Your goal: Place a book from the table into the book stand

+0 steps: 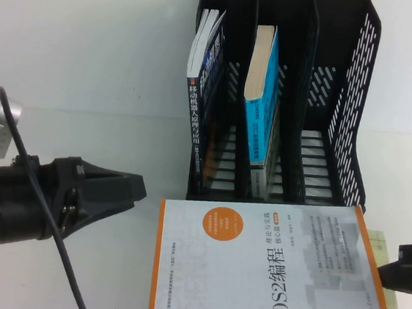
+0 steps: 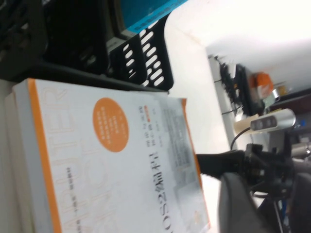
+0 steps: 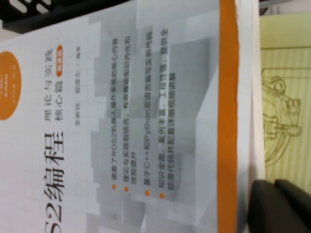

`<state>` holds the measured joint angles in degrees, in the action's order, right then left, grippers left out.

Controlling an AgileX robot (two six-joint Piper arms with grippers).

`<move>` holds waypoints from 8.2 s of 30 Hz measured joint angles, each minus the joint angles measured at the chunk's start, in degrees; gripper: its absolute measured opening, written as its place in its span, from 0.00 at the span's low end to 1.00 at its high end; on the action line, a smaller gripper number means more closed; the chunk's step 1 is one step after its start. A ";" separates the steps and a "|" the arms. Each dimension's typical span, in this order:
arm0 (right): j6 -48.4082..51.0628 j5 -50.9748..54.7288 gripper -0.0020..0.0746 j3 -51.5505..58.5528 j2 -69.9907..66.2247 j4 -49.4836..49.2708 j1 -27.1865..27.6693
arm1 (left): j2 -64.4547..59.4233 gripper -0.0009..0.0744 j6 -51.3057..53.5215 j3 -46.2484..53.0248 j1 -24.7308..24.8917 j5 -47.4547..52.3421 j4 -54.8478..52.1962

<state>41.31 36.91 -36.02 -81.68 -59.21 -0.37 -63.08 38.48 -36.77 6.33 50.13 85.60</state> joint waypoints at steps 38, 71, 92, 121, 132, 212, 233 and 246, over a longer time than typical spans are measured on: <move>-2.07 -8.42 0.02 -0.72 -2.36 -3.36 -11.42 | -20.04 0.77 6.44 -0.34 -13.66 16.65 -5.23; 1.26 -8.25 0.02 -1.26 -6.66 -14.04 -15.00 | -34.27 0.85 13.64 -1.40 -13.66 16.06 -4.53; 3.78 -8.20 0.02 -1.26 -7.02 -15.41 -15.00 | -40.97 0.75 14.89 -1.40 -7.63 15.73 -2.86; 6.53 -6.54 0.03 -2.06 -3.49 -4.63 -10.45 | -25.99 0.16 8.17 -2.29 -5.72 15.76 -6.30; 6.53 -8.42 0.03 -1.21 9.73 1.71 -3.88 | -16.37 0.15 -6.25 -18.66 -5.72 16.21 -16.68; -29.47 1.92 0.02 -1.79 37.19 38.50 -1.76 | -53.12 0.15 -87.80 -82.73 35.80 0.07 -84.01; -29.47 2.57 0.02 -1.79 37.19 37.16 -1.76 | -54.22 0.53 -66.43 -83.19 35.94 -17.37 -75.96; -25.38 7.32 0.02 -1.79 37.19 37.03 -1.76 | -49.63 0.35 -45.91 -83.19 35.73 -18.93 -77.96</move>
<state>15.93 44.23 -37.81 -44.49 -22.18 -2.13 -112.71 -7.43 -119.96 42.06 31.20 7.64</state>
